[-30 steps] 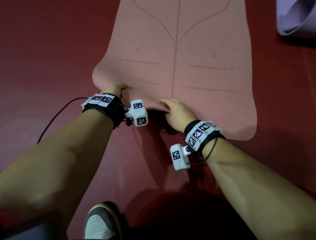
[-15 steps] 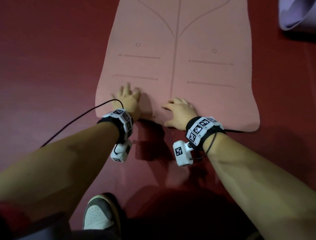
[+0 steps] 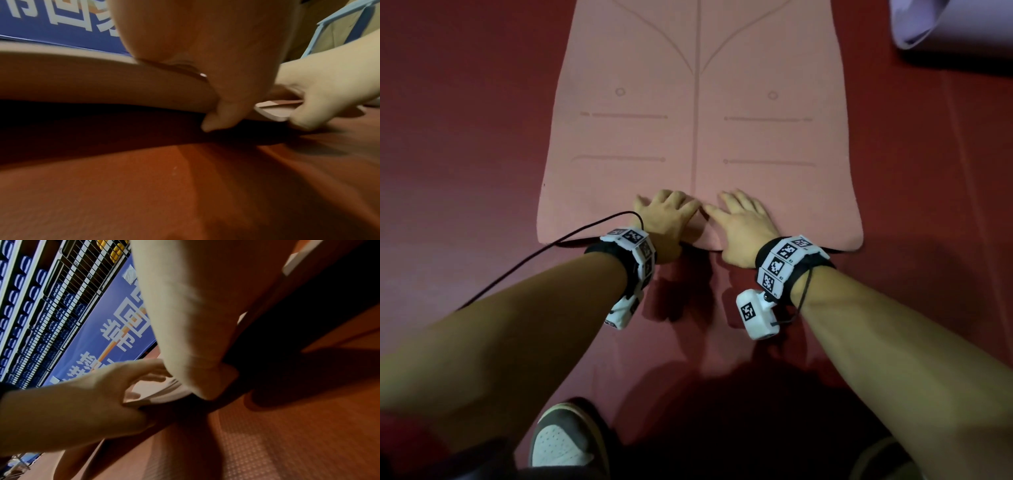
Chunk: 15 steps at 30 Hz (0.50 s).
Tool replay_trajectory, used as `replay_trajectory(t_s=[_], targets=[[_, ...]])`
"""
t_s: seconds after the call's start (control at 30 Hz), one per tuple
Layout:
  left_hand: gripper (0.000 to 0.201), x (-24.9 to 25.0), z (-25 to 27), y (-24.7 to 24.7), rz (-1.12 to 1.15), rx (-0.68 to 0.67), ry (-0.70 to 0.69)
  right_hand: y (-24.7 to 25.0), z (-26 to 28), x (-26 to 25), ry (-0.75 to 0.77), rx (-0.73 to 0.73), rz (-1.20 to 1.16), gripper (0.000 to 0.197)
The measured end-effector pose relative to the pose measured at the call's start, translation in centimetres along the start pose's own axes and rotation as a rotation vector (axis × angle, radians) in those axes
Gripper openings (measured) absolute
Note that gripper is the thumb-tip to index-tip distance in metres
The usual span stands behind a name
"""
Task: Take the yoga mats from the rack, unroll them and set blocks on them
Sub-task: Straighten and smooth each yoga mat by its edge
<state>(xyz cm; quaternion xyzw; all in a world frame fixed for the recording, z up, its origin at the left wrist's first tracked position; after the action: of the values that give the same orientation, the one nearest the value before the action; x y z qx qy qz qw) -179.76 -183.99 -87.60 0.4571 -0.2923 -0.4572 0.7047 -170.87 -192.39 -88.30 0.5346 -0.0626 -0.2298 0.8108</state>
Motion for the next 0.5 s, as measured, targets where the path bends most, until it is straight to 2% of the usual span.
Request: replay_trajectory(t_s=[0.07,0.17,0.2,0.23,0.3,0.4,0.5], targets=[[0.079,0.3,-0.5,0.7,-0.005,0.017,0.035,1.1,0.2,-0.3,0.003,0.078,-0.044,0.084],[0.054,-0.2,-1.0,0.9,0.022,0.005,0.094,3.3,0.1,0.5,-0.028,0.233,-0.212,0.066],[0.049,-0.4,-1.0,1.0,0.033,-0.005,0.104,3.7,-0.2,0.6,-0.023,0.242,-0.273,0.061],[0.046,-0.5,-1.0,1.1,0.045,-0.005,0.110,3.8,-0.6,0.8,-0.012,0.209,-0.337,0.056],[0.044,-0.5,-1.0,1.6,0.065,0.029,0.110,3.7,-1.1,0.7,0.005,0.035,-0.460,0.049],[0.045,-0.8,-0.9,2.4,0.099,0.095,0.111,3.9,-0.7,0.9,0.023,-0.229,-0.671,0.054],[0.053,-1.1,-0.8,3.4,0.093,0.156,0.105,4.3,-0.8,1.5,0.029,-0.285,-0.783,0.051]])
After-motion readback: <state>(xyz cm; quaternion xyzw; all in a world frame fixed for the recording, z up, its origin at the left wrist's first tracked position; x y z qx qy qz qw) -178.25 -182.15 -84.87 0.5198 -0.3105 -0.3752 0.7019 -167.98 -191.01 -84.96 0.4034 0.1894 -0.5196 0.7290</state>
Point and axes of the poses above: each hand's wrist, its own z-axis away from the middle knuckle, its own y-axis out of the back of the hand, x = y × z, the point moved 9 cm from there along -z, towards the middle knuckle, and after that the axes turned 6 degrees about -y, right-handed, at the moved point
